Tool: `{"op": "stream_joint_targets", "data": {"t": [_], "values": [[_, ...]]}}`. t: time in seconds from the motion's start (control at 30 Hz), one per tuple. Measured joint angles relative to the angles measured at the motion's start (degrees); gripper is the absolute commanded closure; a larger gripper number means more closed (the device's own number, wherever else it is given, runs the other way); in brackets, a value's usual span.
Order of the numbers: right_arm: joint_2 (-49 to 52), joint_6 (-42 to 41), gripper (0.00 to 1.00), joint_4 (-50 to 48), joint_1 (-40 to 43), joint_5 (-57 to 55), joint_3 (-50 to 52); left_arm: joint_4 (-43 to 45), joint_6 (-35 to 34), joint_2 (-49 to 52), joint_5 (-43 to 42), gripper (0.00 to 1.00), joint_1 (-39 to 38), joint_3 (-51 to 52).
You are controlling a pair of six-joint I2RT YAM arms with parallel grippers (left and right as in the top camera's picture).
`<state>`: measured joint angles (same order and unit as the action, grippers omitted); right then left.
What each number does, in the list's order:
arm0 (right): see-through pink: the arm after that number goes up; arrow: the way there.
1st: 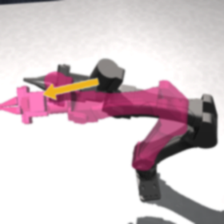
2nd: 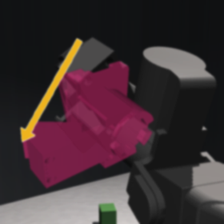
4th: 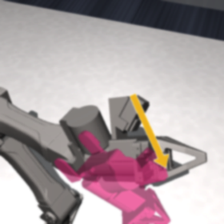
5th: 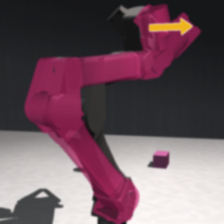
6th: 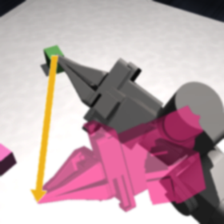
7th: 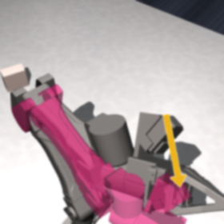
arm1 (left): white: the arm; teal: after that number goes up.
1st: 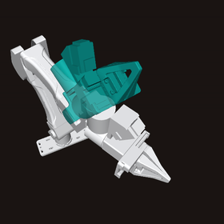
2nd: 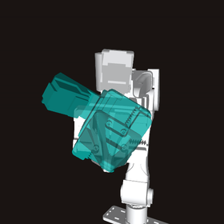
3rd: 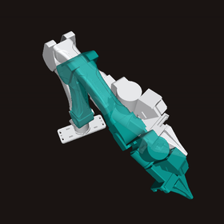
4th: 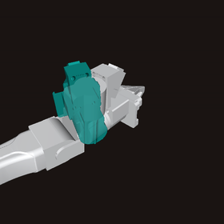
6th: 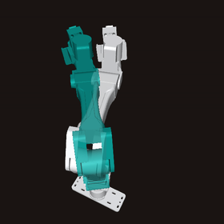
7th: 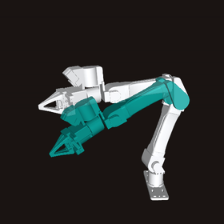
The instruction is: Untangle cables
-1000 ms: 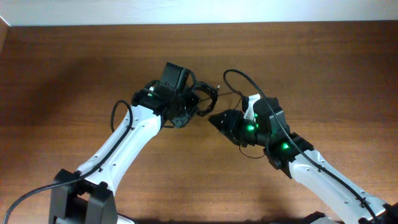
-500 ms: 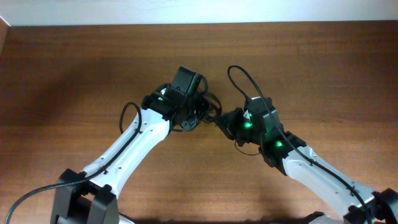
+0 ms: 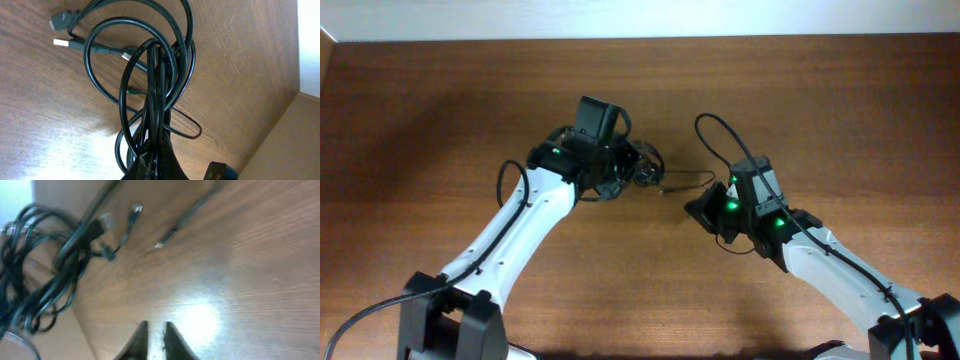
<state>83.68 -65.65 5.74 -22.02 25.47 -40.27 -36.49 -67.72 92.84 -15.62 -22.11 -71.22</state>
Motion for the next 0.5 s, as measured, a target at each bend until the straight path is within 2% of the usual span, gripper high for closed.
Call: {"op": "stream_joint_targets", "data": {"t": [0.03,0.07,0.17,0.27,0.5], "values": [[0.0,1.6,0.51,-2.0,0.3,1.9,0.0,0.0,1.2,0.0,-0.5,1.00,0.1,0.0],[0.0,3.1,0.50,-5.0,0.6,4.6,0.1,0.4,4.1,0.0,-1.1,1.00,0.1,0.0],[0.0,3.0,0.51,-10.9,0.6,9.8,0.1,2.2,10.6,0.0,-2.1,1.00,-0.3,0.0],[0.0,-2.4,0.51,-11.0,0.6,11.7,0.1,4.3,15.3,0.0,-2.3,1.00,-1.9,0.0],[0.0,-12.0,0.56,-11.0,0.6,8.9,0.1,6.3,18.5,0.0,-1.5,1.00,-5.9,0.0]]}}
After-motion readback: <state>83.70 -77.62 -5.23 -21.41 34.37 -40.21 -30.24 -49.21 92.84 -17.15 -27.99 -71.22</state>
